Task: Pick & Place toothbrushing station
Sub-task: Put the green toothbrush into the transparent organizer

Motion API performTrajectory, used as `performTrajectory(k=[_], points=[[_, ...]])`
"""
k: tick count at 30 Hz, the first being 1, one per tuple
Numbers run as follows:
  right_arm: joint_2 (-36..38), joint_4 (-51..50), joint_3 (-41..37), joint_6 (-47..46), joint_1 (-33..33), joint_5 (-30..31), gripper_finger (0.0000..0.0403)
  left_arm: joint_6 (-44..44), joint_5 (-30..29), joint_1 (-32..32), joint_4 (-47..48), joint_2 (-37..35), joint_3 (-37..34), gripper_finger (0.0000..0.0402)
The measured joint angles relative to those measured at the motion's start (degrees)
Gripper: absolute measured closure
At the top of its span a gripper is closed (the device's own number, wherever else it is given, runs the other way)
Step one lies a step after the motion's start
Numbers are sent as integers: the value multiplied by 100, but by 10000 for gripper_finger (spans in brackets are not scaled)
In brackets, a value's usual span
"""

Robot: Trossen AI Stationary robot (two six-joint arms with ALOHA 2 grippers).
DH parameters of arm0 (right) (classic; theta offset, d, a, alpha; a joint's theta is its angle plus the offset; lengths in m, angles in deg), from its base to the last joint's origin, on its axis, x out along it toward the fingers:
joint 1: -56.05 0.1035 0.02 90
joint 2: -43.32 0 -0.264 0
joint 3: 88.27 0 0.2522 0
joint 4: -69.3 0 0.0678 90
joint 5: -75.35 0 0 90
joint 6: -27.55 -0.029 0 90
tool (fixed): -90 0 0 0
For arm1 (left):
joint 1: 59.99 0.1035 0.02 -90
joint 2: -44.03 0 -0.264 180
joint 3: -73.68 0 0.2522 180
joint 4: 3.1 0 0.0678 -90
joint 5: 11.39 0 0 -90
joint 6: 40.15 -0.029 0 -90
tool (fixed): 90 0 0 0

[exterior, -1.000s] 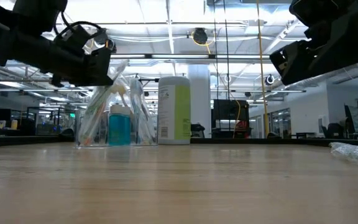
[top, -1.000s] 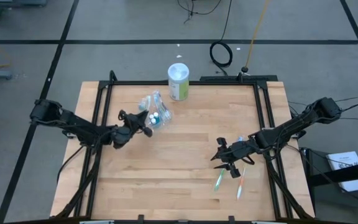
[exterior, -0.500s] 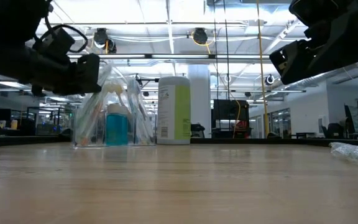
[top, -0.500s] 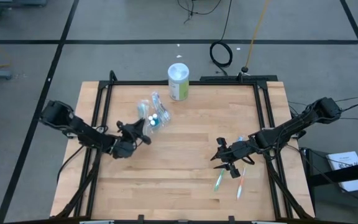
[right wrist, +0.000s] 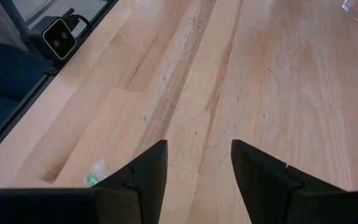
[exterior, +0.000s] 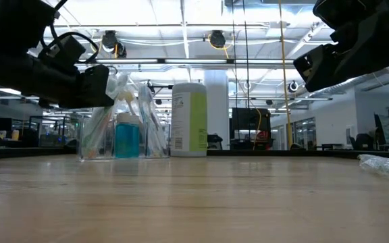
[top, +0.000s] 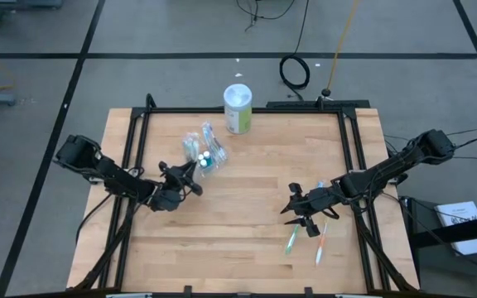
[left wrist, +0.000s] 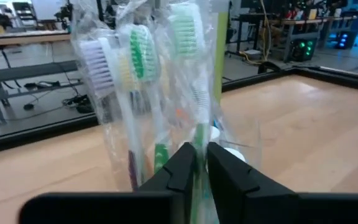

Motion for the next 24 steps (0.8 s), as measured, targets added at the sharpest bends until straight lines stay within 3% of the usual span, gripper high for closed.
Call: performTrajectory(k=[11, 19, 24], points=[[0, 0, 0, -444, 1, -15, 234, -77, -77, -111, 3, -45, 2, 255], [0, -3, 0, -615, 1, -16, 234, -1029, -840, -568, -55, -884, 2, 254], [0, -221, 0, -1056, 1, 4, 234, -1449, -948, -842, -75, -1593, 2, 265]])
